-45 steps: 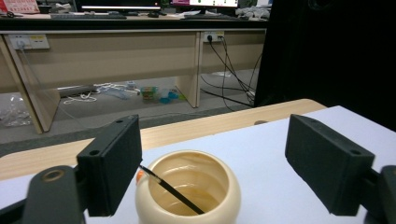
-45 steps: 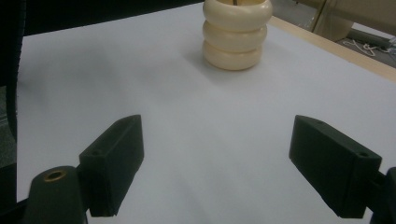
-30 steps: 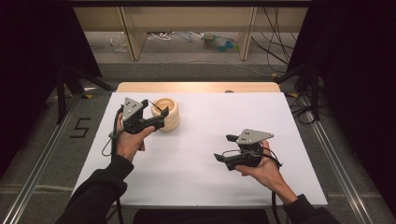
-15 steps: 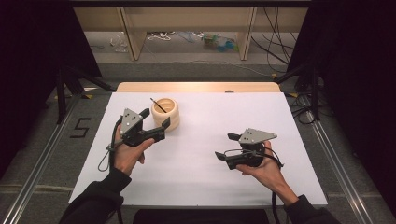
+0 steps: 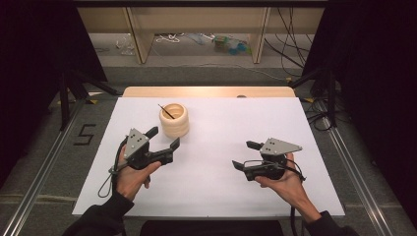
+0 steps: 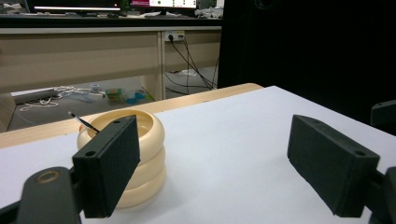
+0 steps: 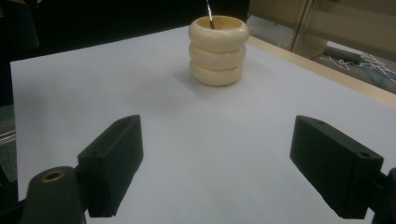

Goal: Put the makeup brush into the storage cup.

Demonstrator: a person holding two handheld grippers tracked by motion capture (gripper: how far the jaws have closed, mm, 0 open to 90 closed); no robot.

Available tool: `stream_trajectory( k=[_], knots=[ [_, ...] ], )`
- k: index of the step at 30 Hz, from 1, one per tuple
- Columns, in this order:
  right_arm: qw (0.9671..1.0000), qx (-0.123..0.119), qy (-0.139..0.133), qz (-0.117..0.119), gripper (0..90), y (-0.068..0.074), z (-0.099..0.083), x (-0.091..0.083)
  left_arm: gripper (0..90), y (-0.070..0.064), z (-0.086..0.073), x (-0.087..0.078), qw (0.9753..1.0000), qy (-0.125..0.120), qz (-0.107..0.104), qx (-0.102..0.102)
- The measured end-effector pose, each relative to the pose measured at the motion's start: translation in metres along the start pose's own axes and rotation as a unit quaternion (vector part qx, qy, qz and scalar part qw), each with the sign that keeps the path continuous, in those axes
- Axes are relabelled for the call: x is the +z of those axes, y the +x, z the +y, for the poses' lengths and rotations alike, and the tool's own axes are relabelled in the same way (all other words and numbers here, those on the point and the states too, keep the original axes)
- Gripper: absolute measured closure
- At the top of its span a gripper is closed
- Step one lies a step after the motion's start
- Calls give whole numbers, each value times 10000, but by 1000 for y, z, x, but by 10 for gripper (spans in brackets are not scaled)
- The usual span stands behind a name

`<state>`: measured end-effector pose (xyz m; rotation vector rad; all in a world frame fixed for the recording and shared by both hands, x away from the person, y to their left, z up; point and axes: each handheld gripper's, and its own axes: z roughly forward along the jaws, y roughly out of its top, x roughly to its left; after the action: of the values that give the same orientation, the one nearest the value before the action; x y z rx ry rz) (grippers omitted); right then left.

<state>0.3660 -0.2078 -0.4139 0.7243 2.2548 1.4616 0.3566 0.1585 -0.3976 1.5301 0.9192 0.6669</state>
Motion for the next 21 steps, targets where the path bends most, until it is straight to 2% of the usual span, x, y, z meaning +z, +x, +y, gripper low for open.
stream_trajectory(
  k=[1, 3, 14, 15, 17, 18, 21],
  knots=[
    [10000, 54, -29, 52, 181, 1, -1, 0, 169, -1, -1, -2, 10000, 7, -13, -15],
    [10000, 43, -24, -39, 177, 2, -2, -3, 169, -2, -2, -5, 10000, 14, -38, 18],
    [9998, 173, -80, -64, 162, 6, -8, -14, 168, -12, -13, -21, 9998, 61, -168, 1],
    [9998, 126, -101, -102, 161, 6, -8, -15, 168, -12, -13, -23, 9997, 77, -196, 104],
    [9998, 144, -153, -74, 161, 8, -9, -16, 168, -14, -14, -25, 9997, 84, -213, 130],
    [9998, 191, -82, -53, 162, 9, -9, -17, 168, -14, -14, -25, 9996, 76, -216, 133],
    [9997, 135, -164, -123, 162, 10, -11, -20, 168, -16, -16, -28, 9998, 44, -207, 44]
  ],
)
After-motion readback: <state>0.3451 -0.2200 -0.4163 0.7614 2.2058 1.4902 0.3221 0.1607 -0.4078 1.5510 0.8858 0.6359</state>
